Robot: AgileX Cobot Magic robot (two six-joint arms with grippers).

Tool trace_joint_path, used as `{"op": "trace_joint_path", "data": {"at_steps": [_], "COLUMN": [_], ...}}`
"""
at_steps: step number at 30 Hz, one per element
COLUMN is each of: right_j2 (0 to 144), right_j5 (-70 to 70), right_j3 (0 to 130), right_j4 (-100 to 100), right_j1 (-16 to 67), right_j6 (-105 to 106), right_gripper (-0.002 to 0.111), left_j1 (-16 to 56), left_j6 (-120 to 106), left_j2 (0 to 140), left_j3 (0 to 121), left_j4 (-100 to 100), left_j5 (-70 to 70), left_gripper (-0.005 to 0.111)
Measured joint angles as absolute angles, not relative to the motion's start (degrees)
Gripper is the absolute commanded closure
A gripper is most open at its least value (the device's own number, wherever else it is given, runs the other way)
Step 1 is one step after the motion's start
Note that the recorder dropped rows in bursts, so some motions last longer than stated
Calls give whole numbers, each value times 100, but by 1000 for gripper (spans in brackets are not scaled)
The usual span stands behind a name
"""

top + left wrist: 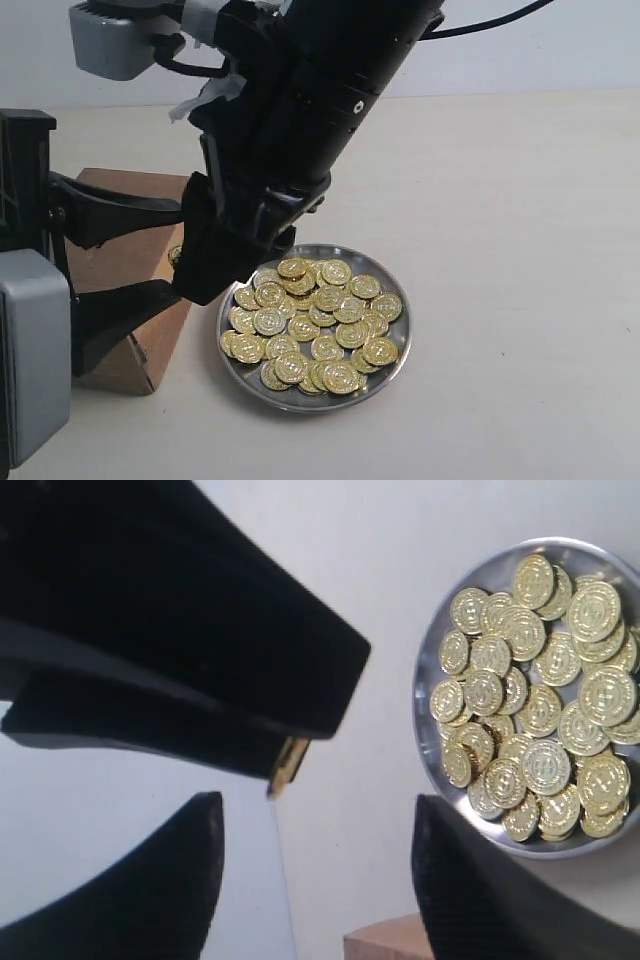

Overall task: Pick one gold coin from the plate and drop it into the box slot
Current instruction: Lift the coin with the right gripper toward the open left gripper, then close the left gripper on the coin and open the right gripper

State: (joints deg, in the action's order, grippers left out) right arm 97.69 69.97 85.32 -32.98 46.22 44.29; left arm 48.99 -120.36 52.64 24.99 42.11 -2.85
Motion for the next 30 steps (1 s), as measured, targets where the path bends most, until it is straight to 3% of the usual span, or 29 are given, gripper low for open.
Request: {"op": "trace_joint_path", "data": {"at_steps": [3,6,17,22,30], "right_j2": [9769,9769,9769,9769,9769], "right_j5": [6997,6997,6997,6997,6997], "right_j3": [8532,8532,8532,8532,8532], "right_j4": [-3271,-3271,-3260,-3260,-3260], "right_j1": [4622,4622,4622,4622,4622], "right_j6": [4391,4379,4331,4331,4331], "right_gripper": [65,65,65,65,64], "left_j1": [4899,5018,5277,5277,5277], "left_j6": [-12036,-12036,-12036,-12036,-12036], "left_j2": [5264,5264,5264,5264,5264], "left_j3": [2499,2499,2499,2499,2499], "left_j4": [4211,4199,3602,3460,3414], "left_j5": [-285,-270,-211,-47,-37], "left_gripper": [55,71,76,106,107]}}
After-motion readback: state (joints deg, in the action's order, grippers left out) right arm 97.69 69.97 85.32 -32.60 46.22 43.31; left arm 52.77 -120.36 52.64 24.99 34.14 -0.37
